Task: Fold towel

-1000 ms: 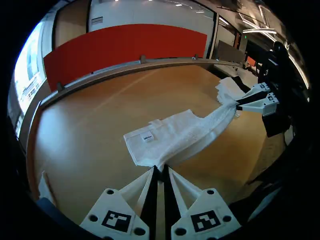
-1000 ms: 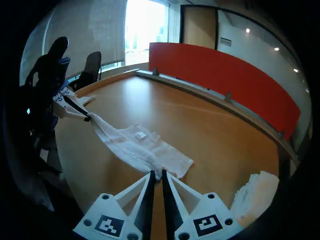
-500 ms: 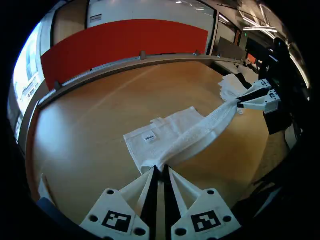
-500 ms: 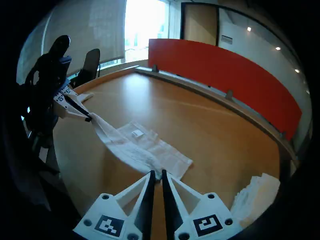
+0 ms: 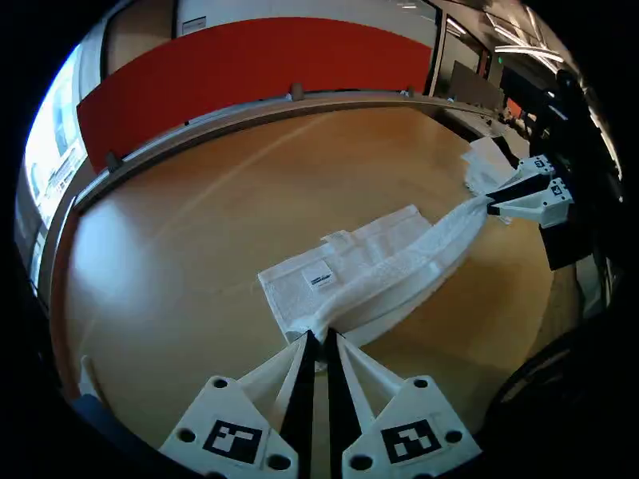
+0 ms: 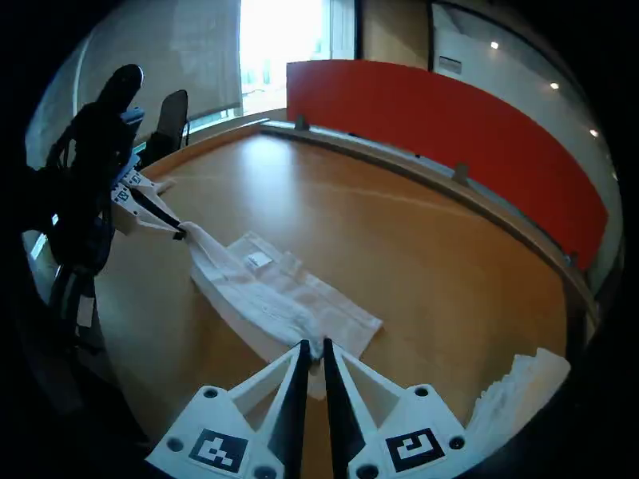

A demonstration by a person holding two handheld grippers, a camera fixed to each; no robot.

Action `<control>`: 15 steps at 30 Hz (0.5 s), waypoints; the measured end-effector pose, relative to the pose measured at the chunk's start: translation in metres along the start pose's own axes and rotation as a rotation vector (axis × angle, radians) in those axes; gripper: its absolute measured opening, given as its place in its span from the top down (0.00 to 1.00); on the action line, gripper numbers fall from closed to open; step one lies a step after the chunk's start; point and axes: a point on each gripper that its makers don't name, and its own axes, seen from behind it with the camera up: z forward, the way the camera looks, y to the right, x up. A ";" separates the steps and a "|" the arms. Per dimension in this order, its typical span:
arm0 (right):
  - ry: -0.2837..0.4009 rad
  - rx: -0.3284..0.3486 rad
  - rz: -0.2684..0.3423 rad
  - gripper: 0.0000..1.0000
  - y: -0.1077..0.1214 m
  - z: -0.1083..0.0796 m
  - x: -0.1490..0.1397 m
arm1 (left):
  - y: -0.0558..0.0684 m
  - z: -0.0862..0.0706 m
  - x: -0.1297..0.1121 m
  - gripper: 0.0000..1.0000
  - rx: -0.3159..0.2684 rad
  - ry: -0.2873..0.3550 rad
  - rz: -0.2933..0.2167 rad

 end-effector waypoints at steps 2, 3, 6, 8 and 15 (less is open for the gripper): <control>-0.009 0.001 0.007 0.87 0.002 0.004 -0.003 | -0.001 0.005 0.000 0.90 0.000 -0.008 0.006; -0.013 0.002 0.011 0.87 0.003 0.005 -0.004 | -0.002 0.008 0.001 0.90 -0.001 -0.011 0.009; -0.022 0.001 0.014 0.87 0.005 0.009 -0.007 | -0.003 0.013 0.001 0.90 -0.004 -0.015 0.011; -0.031 0.001 0.014 0.87 0.007 0.012 -0.009 | -0.004 0.016 0.001 0.90 -0.006 -0.020 0.012; -0.059 0.006 0.023 0.87 0.013 0.027 -0.019 | -0.010 0.035 -0.004 0.88 0.004 -0.046 0.025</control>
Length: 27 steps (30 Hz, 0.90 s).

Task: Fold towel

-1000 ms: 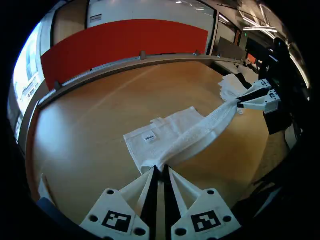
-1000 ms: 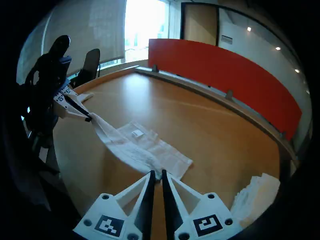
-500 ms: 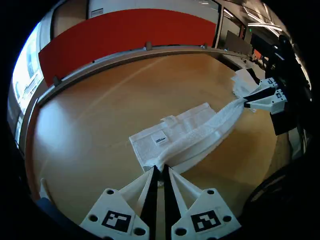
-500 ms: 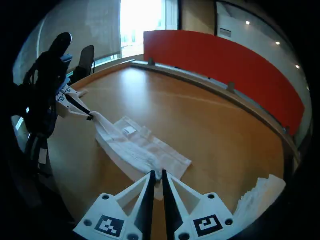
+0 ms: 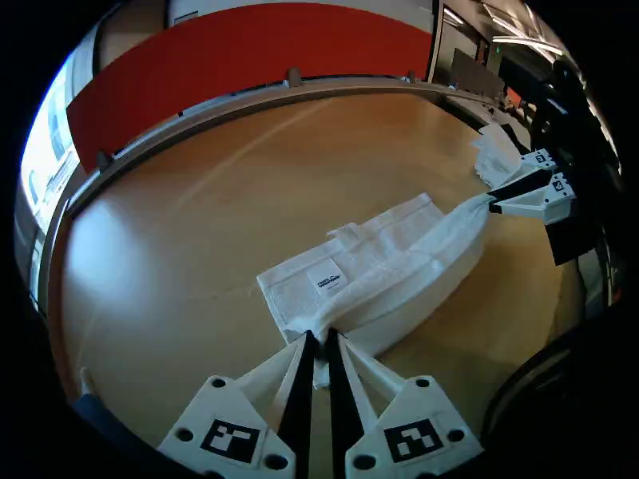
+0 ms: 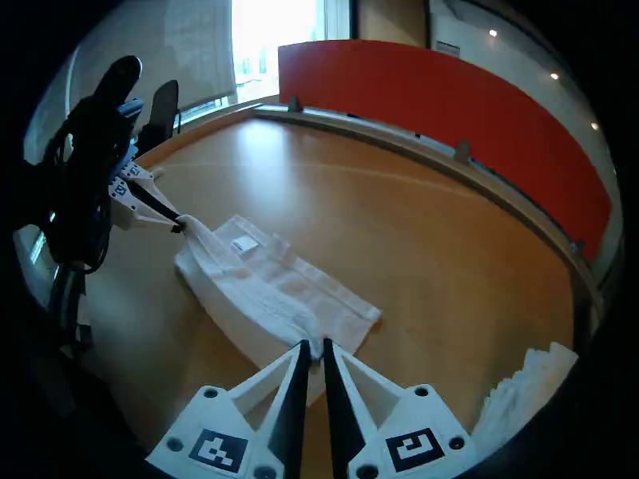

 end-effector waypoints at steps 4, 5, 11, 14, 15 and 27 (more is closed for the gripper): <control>-0.011 0.004 0.012 0.87 0.003 0.010 -0.003 | -0.004 0.012 -0.004 0.88 0.013 -0.018 0.007; -0.014 0.002 0.014 0.87 0.004 0.013 -0.004 | -0.005 0.016 -0.005 0.88 0.015 -0.021 0.007; -0.030 -0.002 0.026 0.87 0.010 0.026 -0.010 | -0.011 0.031 -0.004 0.86 0.029 -0.027 0.014; -0.032 -0.009 0.034 0.87 0.013 0.032 -0.012 | -0.015 0.038 -0.003 0.80 0.044 -0.021 0.016; -0.031 -0.013 0.036 0.86 0.014 0.033 -0.013 | -0.017 0.040 -0.003 0.78 0.049 -0.019 0.016; -0.055 -0.054 0.021 0.67 0.027 0.047 -0.024 | -0.030 0.053 -0.002 0.63 0.097 -0.022 0.004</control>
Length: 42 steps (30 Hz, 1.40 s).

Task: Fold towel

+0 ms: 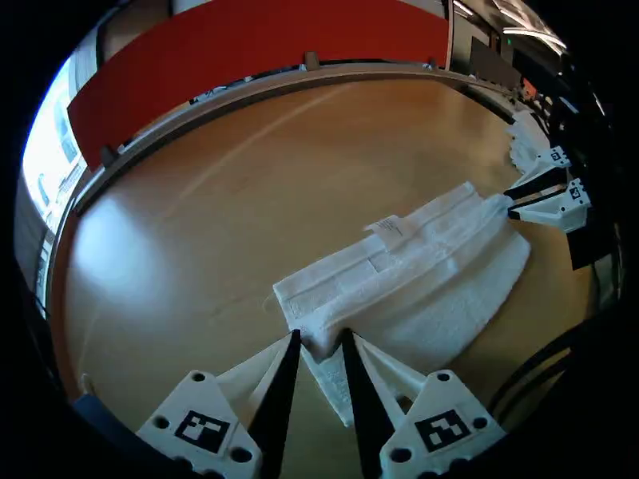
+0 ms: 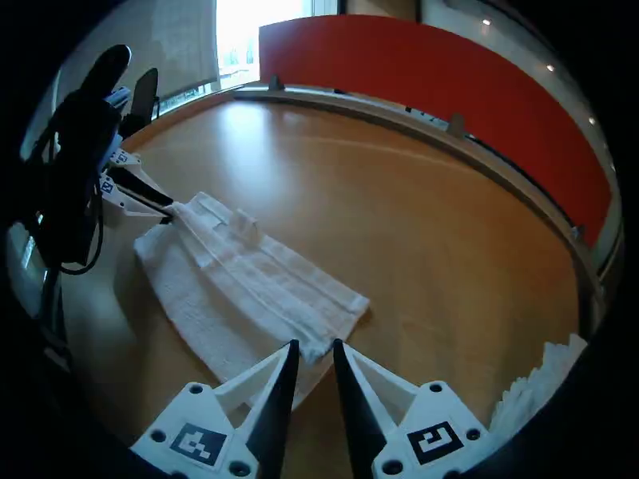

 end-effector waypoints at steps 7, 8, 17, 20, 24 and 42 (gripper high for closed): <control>0.002 -0.032 -0.006 0.55 0.011 0.003 0.003 | -0.007 0.002 0.006 0.59 0.024 0.002 0.013; 0.003 -0.037 -0.007 0.55 0.013 0.004 0.004 | -0.008 0.003 0.008 0.59 0.027 0.003 0.016; 0.017 -0.071 -0.005 0.51 0.023 0.005 0.013 | -0.015 0.002 0.019 0.52 0.045 0.022 0.022; 0.024 -0.080 -0.004 0.41 0.025 0.005 0.015 | -0.018 -0.001 0.021 0.32 0.051 0.028 0.011; 0.036 -0.097 -0.005 0.14 0.027 0.004 0.018 | -0.021 -0.004 0.022 0.19 0.058 0.031 -0.001; 0.050 -0.128 -0.016 0.02 0.030 0.001 0.020 | -0.037 -0.015 0.012 0.09 0.095 0.032 -0.039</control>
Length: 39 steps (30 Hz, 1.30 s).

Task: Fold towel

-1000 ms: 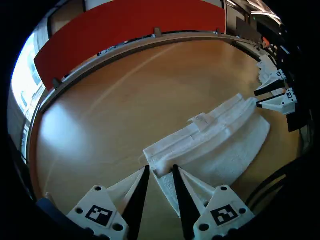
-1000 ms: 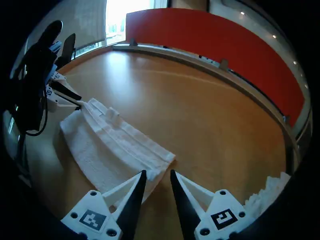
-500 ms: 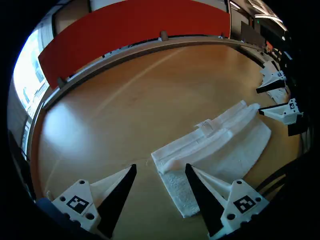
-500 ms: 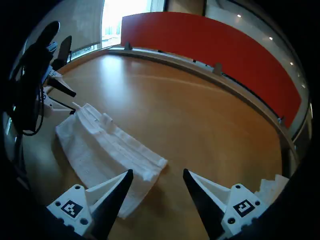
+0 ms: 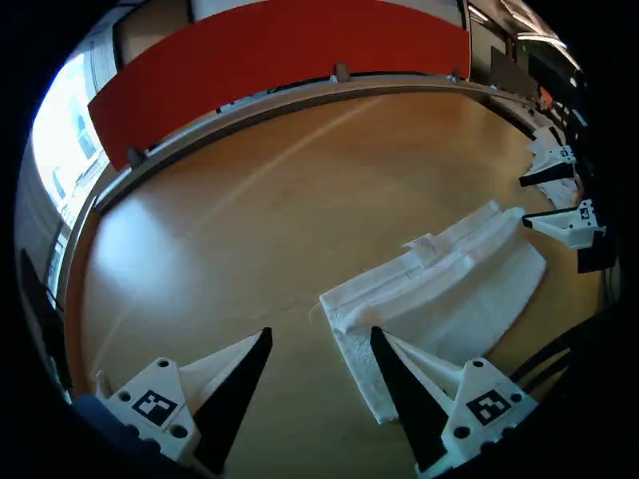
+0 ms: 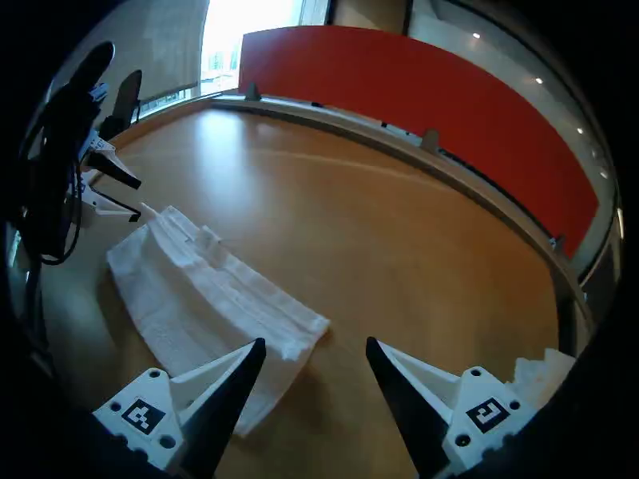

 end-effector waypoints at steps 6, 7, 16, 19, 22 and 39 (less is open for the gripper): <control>0.004 0.002 -0.008 0.01 -0.002 -0.002 0.002 | -0.001 -0.006 -0.004 0.09 0.003 0.003 -0.026; 0.005 0.003 -0.008 0.01 -0.002 -0.002 0.002 | -0.002 -0.007 -0.005 0.09 0.004 0.002 -0.031; 0.012 0.017 -0.017 0.02 -0.011 -0.005 0.006 | -0.007 -0.024 -0.025 0.08 0.029 -0.003 -0.078; 0.013 0.022 -0.024 0.01 -0.015 -0.004 0.008 | -0.009 -0.031 -0.038 0.07 0.039 -0.009 -0.103; 0.014 0.031 -0.032 0.02 -0.020 -0.002 0.010 | -0.012 -0.038 -0.052 0.07 0.050 -0.016 -0.135; 0.013 0.098 -0.101 0.02 -0.060 0.019 0.034 | -0.030 -0.094 -0.127 0.08 0.127 -0.037 -0.285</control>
